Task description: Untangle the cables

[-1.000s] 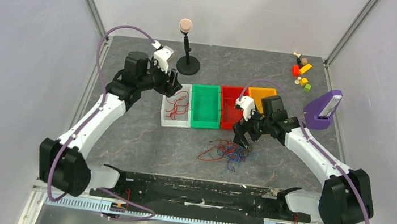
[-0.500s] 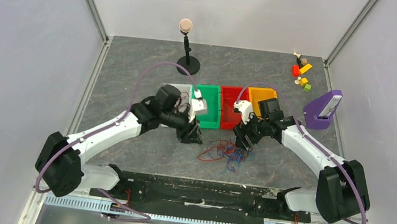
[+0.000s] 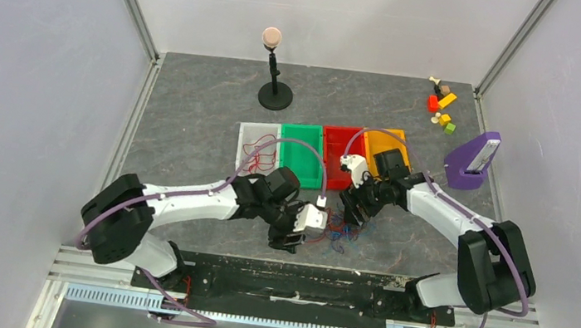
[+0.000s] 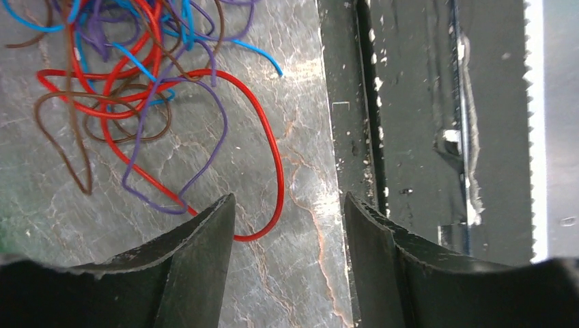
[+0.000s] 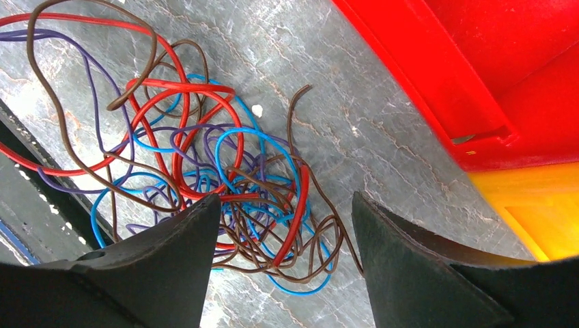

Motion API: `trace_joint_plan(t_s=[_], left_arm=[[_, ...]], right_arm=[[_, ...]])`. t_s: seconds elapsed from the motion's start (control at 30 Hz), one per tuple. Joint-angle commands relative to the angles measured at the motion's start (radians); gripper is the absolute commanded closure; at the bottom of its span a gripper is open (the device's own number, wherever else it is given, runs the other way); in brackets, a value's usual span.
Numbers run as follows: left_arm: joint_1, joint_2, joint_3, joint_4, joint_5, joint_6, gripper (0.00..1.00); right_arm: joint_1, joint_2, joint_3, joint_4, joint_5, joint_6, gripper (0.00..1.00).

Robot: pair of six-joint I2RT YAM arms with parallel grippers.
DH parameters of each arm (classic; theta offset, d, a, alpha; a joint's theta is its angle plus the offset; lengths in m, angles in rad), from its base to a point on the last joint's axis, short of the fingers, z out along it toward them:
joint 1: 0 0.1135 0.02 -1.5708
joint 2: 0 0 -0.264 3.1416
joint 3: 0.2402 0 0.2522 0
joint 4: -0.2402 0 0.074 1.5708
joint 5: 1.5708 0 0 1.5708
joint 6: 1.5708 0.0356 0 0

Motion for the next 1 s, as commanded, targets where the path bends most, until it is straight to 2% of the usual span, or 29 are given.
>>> trace_joint_plan(t_s=[0.0,0.07,0.13,0.2,0.23,0.27,0.43,0.57,0.67,0.8,0.9,0.97], left_arm=[[-0.044,0.035,-0.015,0.088,-0.140,0.102,0.35],[-0.065,0.069,-0.006,0.079,-0.191,0.125,0.41],[-0.079,0.109,0.034,0.014,-0.217,0.139,0.55],[-0.080,0.114,0.088,-0.072,-0.215,0.120,0.75],[-0.080,0.093,0.104,-0.112,-0.212,0.108,0.93],[-0.080,0.058,0.109,-0.138,-0.202,0.100,0.98],[-0.052,-0.269,0.135,-0.245,-0.062,-0.010,0.98],[0.052,-0.414,0.274,-0.365,0.090,-0.054,0.98],[0.148,-0.475,0.399,-0.398,0.149,-0.081,0.98],[0.335,-0.481,0.597,-0.387,0.233,-0.149,0.98],[0.452,-0.458,0.748,-0.338,0.302,-0.244,0.98],[0.492,-0.449,0.818,-0.259,0.290,-0.323,0.98]], right_arm=[[-0.004,0.017,-0.008,0.030,0.016,-0.003,0.27],[-0.005,0.024,-0.011,0.033,0.033,-0.012,0.27],[-0.005,0.032,-0.017,0.041,0.059,-0.022,0.27],[-0.004,0.041,-0.022,0.047,0.093,-0.037,0.27],[-0.004,0.045,-0.026,0.048,0.113,-0.046,0.28],[-0.004,0.047,-0.033,0.051,0.131,-0.055,0.29],[-0.005,0.048,-0.063,0.072,0.227,-0.080,0.34],[-0.004,0.046,-0.080,0.079,0.283,-0.094,0.39],[-0.004,0.044,-0.094,0.084,0.310,-0.107,0.44],[-0.006,0.041,-0.117,0.097,0.345,-0.127,0.55],[-0.006,0.040,-0.139,0.107,0.369,-0.144,0.67],[-0.006,0.043,-0.152,0.111,0.381,-0.156,0.76]])
